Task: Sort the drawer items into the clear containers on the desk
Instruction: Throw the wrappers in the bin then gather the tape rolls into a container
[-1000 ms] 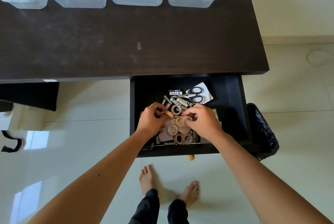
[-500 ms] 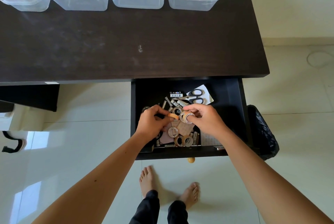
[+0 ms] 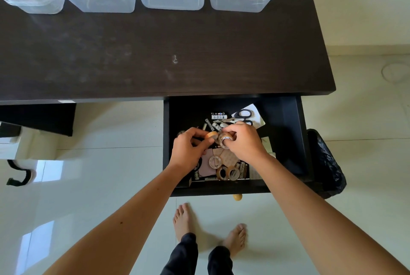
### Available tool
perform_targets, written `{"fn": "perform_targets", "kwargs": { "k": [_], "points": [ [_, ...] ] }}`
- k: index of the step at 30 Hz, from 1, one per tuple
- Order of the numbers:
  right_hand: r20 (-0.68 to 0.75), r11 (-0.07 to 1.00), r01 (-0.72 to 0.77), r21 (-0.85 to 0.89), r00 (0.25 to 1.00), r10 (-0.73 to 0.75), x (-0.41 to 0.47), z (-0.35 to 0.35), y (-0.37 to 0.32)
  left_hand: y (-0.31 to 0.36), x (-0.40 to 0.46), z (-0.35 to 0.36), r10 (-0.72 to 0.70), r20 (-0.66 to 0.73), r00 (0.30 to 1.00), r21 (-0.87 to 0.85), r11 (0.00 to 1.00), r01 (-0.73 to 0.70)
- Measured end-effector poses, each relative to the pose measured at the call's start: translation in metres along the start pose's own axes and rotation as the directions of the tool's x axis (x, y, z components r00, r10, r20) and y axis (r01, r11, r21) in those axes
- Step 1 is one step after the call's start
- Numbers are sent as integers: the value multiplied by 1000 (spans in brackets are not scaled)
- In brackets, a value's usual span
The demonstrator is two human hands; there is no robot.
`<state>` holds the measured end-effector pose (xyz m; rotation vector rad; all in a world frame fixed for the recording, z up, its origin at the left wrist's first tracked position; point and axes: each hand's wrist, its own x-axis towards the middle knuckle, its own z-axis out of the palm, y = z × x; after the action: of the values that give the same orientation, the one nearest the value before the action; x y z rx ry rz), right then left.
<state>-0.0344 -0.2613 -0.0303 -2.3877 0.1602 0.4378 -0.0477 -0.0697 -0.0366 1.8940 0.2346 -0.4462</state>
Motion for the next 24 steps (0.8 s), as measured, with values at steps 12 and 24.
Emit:
{"fn": "perform_targets", "kwargs": {
  "k": [12, 24],
  "points": [
    [35, 984, -100, 149, 995, 96, -5, -5, -1, -2, 6, 1, -130, 3, 992, -234, 964, 127],
    [158, 880, -107, 463, 987, 37, -20, -25, 8, 3, 3, 5, -196, 83, 977, -385, 898, 213]
  ]
}}
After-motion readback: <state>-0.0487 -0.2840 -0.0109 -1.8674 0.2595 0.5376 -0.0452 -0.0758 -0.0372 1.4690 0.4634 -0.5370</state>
